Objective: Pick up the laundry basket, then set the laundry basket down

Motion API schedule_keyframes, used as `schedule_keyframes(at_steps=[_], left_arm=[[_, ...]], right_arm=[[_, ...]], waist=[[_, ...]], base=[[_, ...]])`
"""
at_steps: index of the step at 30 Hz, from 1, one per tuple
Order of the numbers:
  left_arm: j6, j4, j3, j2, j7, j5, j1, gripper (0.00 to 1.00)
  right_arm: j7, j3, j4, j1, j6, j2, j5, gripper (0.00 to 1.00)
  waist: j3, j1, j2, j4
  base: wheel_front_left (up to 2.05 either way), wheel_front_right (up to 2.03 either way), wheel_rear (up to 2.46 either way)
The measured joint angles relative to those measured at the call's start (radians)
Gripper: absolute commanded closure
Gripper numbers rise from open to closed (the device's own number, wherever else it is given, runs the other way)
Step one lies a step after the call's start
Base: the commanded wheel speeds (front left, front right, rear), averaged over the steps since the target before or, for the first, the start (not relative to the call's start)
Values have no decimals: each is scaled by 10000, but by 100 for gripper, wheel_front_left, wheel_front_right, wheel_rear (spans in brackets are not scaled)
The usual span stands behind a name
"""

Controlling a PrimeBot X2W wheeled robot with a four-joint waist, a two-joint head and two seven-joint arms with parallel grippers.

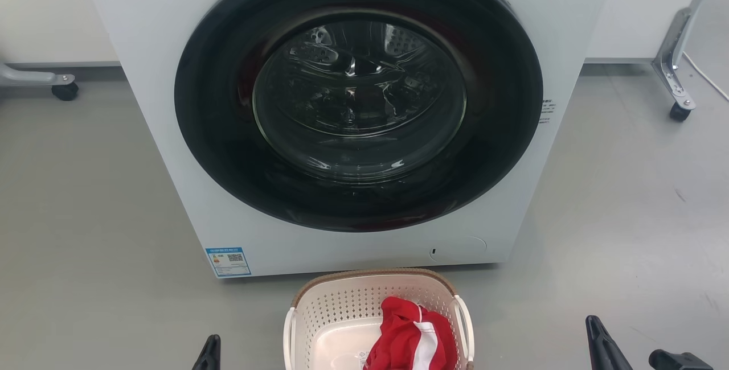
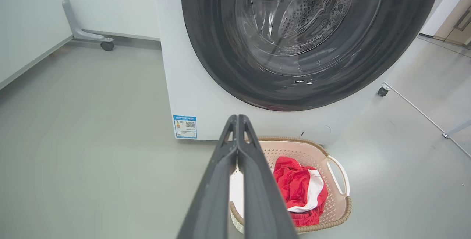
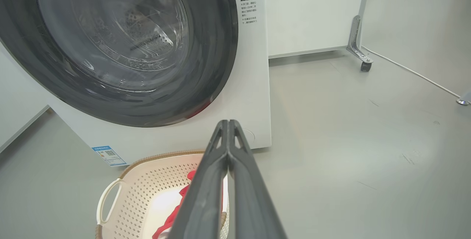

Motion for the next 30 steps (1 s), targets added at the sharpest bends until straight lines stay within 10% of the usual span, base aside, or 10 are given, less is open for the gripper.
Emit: schedule_keyframes(at_steps=[30], left_arm=[[-673,685,1003,-343,617,-3929,-371,100]], right_arm=[[1070,-1365,242,-207,713,669,3657,100]], waist=[[-32,1,0,38]], base=[[0,0,0]])
